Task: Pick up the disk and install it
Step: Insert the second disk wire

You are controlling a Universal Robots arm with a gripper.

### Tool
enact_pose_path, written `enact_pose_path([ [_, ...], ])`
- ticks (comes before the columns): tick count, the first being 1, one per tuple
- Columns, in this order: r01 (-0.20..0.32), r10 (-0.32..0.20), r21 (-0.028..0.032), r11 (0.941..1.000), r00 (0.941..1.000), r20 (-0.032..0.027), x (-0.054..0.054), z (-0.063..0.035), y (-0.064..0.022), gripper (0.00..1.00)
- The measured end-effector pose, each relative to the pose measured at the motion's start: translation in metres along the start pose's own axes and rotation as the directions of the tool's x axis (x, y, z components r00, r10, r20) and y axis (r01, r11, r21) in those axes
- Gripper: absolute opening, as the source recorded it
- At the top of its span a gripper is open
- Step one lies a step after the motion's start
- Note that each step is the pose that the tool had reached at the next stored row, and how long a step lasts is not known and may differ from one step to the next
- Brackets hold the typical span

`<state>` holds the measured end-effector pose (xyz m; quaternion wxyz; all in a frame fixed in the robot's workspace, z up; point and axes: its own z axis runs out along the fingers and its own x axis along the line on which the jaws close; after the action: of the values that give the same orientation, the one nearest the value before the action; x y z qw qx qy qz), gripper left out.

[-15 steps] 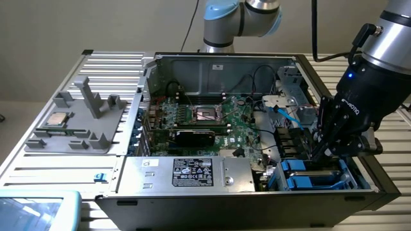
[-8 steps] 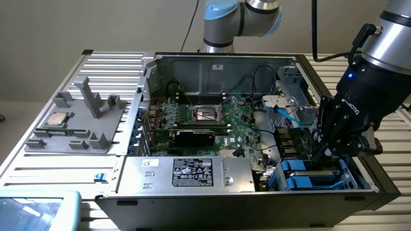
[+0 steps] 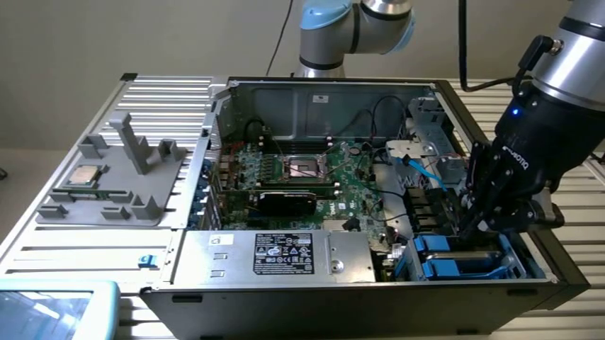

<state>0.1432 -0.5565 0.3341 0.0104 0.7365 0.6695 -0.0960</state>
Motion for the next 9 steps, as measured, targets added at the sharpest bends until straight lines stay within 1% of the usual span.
enact_pose_path([
  [3,0.0,0.0,0.0004,1.0,1.0,0.0007,-0.001,-0.0036,-0.0005,0.36],
  [4,0.0,0.0,0.0005,1.0,1.0,0.0005,-0.001,-0.0057,-0.0007,0.36],
  [6,0.0,0.0,0.0007,1.0,1.0,0.0006,-0.002,-0.0107,-0.0013,0.47],
  [8,0.0,0.0,0.0006,1.0,1.0,0.0011,-0.002,-0.0124,-0.0015,0.47],
  [9,0.0,0.0,0.0006,1.0,1.0,0.0015,-0.002,-0.0138,-0.0016,0.54],
])
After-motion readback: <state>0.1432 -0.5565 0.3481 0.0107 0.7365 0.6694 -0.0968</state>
